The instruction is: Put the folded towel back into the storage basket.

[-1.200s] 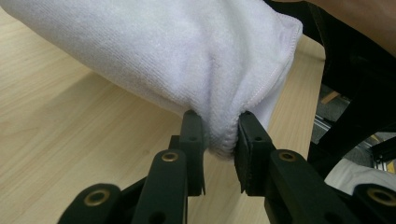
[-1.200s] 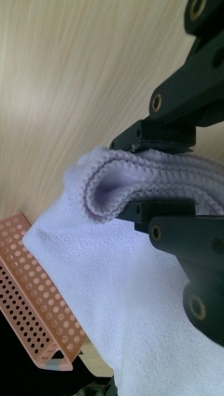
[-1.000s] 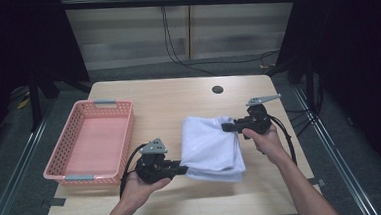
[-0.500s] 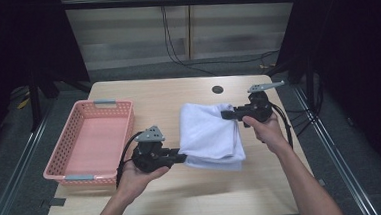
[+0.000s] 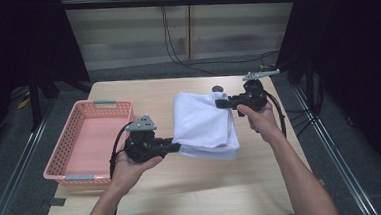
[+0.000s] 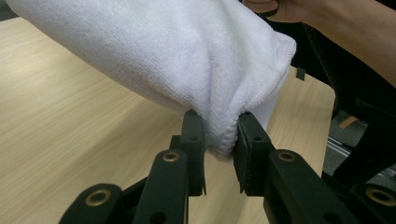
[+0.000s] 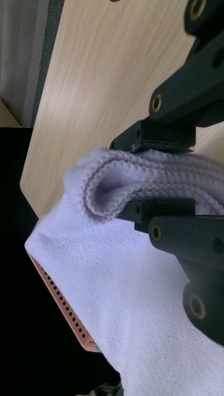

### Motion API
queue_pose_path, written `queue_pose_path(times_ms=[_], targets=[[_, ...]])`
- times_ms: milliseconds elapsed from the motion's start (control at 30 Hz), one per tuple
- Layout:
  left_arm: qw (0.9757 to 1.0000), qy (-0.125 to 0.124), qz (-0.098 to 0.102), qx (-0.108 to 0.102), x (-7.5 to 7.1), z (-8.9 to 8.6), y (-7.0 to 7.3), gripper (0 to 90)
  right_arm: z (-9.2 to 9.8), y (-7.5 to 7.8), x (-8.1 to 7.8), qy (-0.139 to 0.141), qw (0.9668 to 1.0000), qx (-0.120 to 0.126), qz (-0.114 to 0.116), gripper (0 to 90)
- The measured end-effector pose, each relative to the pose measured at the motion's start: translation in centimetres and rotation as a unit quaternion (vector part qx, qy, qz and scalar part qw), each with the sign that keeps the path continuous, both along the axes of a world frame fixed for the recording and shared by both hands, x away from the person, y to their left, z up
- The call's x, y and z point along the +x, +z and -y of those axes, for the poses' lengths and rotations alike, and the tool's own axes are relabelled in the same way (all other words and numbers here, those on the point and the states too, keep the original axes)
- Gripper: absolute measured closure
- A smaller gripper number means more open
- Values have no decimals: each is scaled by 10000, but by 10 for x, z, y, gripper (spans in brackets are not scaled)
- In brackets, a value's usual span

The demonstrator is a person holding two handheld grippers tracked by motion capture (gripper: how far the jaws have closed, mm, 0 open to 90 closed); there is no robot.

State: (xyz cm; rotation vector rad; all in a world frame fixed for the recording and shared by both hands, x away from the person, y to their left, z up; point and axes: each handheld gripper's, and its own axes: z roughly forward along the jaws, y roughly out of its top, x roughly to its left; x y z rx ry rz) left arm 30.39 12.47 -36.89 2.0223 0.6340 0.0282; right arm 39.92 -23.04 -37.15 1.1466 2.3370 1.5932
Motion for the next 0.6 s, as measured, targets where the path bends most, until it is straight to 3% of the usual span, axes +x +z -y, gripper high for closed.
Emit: queue_pose_path(times_ms=[300, 600], targets=[[9998, 207, 26, -3, 1, -25, 4, 759, -26, 6, 11, 129, 9999, 8, 2, 713], [9988, 450, -11, -171, 2, -51, 3, 759, -53, 11, 23, 299, 9995, 39, 57, 713]])
